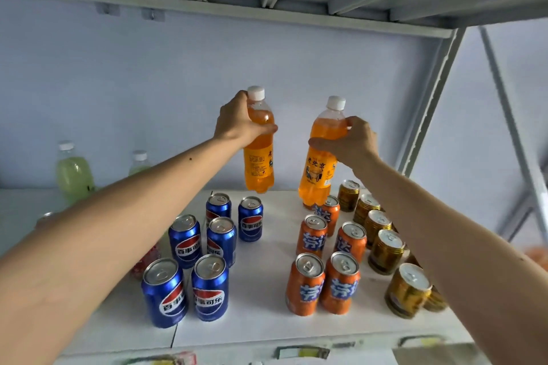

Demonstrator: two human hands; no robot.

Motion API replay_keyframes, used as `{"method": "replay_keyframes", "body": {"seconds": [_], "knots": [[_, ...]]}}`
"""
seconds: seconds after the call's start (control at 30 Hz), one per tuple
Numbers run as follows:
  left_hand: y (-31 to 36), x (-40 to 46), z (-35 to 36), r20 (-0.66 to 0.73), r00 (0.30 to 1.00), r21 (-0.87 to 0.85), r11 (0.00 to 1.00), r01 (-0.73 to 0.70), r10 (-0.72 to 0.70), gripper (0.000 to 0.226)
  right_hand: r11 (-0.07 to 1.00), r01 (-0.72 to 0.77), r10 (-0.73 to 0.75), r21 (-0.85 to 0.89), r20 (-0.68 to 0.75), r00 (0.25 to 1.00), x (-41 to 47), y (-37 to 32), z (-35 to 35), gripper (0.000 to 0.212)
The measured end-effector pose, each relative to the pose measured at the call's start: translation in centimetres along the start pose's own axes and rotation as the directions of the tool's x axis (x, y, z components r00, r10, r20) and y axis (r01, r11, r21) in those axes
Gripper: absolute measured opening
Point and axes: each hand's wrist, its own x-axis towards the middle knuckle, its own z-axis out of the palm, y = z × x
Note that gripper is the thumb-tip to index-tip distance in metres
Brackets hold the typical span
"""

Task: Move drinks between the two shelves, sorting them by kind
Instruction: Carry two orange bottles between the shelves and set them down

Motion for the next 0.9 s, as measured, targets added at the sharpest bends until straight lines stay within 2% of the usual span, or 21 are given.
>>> {"method": "replay_keyframes", "body": {"seconds": [0.37,0.47,0.63,0.77,0.9], "knots": [[7.1,-6.3,5.5,0.214,0.967,-0.222,0.971,-0.091,0.140,0.074,0.989,-0.099,0.082,-0.110,-0.142,0.986,-7.5,3.4,-9.9,0.081],[9.8,-7.9,7.4,0.251,0.950,-0.245,0.962,-0.123,0.186,0.076,0.987,-0.134,0.116,-0.093,-0.180,0.977,-9.3,4.9,-13.0,0.079],[15.0,-11.1,11.6,0.345,0.898,-0.273,0.945,-0.183,0.273,0.074,0.978,-0.183,0.159,-0.097,-0.211,0.964,-11.5,8.7,-18.9,0.076],[19.2,-13.9,15.8,0.407,0.863,-0.305,0.935,-0.180,0.299,0.083,0.971,-0.216,0.187,-0.104,-0.237,0.953,-12.7,12.8,-23.9,0.067],[23.5,-16.8,19.9,0.467,0.821,-0.323,0.928,-0.188,0.329,0.086,0.972,-0.213,0.189,-0.100,-0.211,0.959,-13.5,17.4,-29.2,0.071]]}}
